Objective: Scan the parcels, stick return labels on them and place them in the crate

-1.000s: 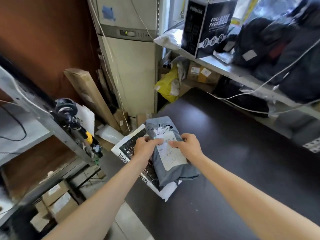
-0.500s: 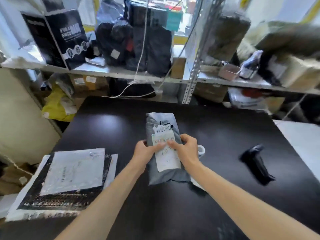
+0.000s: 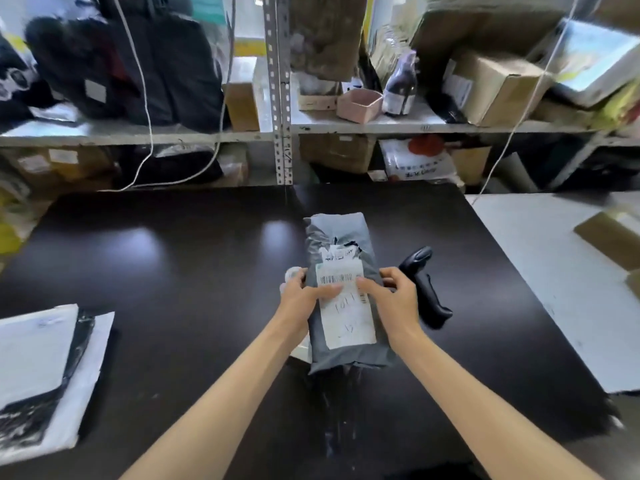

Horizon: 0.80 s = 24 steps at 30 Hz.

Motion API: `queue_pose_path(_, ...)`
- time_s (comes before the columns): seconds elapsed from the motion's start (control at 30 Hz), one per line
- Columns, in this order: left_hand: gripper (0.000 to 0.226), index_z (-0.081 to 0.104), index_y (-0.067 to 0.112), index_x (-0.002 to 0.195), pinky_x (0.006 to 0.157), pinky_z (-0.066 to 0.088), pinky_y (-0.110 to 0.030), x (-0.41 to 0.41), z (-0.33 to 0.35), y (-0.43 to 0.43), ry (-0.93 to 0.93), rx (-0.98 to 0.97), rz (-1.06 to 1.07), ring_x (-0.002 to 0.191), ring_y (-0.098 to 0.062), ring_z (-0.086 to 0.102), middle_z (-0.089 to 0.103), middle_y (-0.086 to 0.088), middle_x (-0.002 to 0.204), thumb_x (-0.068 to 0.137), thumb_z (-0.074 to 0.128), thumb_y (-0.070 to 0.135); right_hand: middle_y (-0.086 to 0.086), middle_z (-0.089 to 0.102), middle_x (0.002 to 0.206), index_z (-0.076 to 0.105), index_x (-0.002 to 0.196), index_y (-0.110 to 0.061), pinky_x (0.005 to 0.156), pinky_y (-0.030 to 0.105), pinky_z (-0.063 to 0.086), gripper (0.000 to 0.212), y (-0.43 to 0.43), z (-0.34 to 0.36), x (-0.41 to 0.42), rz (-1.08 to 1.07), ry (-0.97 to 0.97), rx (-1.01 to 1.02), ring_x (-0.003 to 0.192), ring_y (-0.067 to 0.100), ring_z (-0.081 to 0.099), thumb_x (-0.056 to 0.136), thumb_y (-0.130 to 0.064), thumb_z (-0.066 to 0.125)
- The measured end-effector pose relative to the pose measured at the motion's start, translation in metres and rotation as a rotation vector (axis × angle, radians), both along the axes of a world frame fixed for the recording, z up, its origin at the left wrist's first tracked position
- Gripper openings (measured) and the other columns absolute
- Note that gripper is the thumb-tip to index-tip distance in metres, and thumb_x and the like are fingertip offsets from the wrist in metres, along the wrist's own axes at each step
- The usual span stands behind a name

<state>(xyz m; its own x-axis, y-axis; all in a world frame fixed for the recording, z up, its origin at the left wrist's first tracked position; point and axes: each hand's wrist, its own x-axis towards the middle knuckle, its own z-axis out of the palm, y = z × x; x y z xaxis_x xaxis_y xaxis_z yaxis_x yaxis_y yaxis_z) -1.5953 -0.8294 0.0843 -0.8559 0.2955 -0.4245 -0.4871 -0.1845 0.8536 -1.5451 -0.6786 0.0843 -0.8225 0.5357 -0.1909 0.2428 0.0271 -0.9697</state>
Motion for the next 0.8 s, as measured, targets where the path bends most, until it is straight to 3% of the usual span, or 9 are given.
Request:
queue_pose_path(0.1,0.042,0.059,-0.003,0.116,0.072,0.061,-0.038,0.007,-0.007,0.04,-0.024,0.038,0.0,0.089,-0.033,0.073,0.074,-0.017,0.103,0.077,0.072,-0.008,0.002,0.07,0.093,0.063,0.093,-0.014,0.073,0.034,0.055,0.026,0.043,-0.003,0.004,0.046,0.014,0.021,0.089,0.021,0.068,0.076,-0.024,0.081)
queue_pose_path(0.2,0.047,0.058,-0.004,0.12,0.079,0.06,-0.042,0.015,-0.013,0.071,-0.022,0.062,0.023,0.094,-0.035,0.071,0.071,-0.021,0.11,0.075,0.071,-0.007,0.002,0.07,0.098,0.064,0.097,-0.013,0.078,0.034,0.056,0.028,0.078,-0.007,0.009,0.109,0.002,0.034,0.093,0.018,0.067,0.077,-0.024,0.081)
queue_pose_path(0.37,0.058,0.057,-0.001,0.119,0.068,0.059,-0.033,0.033,-0.027,0.095,-0.04,0.085,0.085,0.09,-0.029,0.073,0.073,-0.015,0.107,0.065,0.076,0.0,-0.003,0.073,0.091,0.066,0.093,-0.013,0.071,0.025,0.058,0.023,0.11,-0.014,0.018,0.201,-0.011,0.034,0.086,0.012,0.069,0.077,-0.018,0.081)
queue_pose_path(0.5,0.051,0.056,0.005,0.118,0.069,0.059,-0.033,0.048,-0.044,0.096,-0.058,0.073,0.095,0.095,-0.03,0.072,0.074,-0.011,0.107,0.071,0.075,-0.003,-0.004,0.073,0.091,0.066,0.093,-0.013,0.073,0.027,0.058,0.022,0.115,-0.033,0.035,0.249,-0.08,0.011,0.084,0.01,0.07,0.077,-0.015,0.081)
queue_pose_path(0.7,0.05,0.06,0.011,0.11,0.07,0.059,-0.031,0.079,-0.083,0.097,-0.086,0.072,0.143,0.094,-0.025,0.073,0.075,-0.007,0.104,0.065,0.081,0.013,-0.013,0.074,0.086,0.068,0.088,-0.019,0.066,0.016,0.054,0.018,0.121,-0.068,0.064,0.295,-0.128,0.027,0.079,0.002,0.069,0.076,-0.014,0.081)
queue_pose_path(0.8,0.049,0.059,0.01,0.111,0.071,0.058,-0.03,0.09,-0.097,0.098,-0.111,0.083,0.151,0.095,-0.025,0.072,0.075,-0.008,0.105,0.067,0.08,0.011,-0.013,0.074,0.088,0.068,0.087,-0.021,0.069,0.021,0.056,0.018,0.121,-0.079,0.072,0.312,-0.171,0.056,0.081,0.003,0.069,0.076,-0.016,0.081)
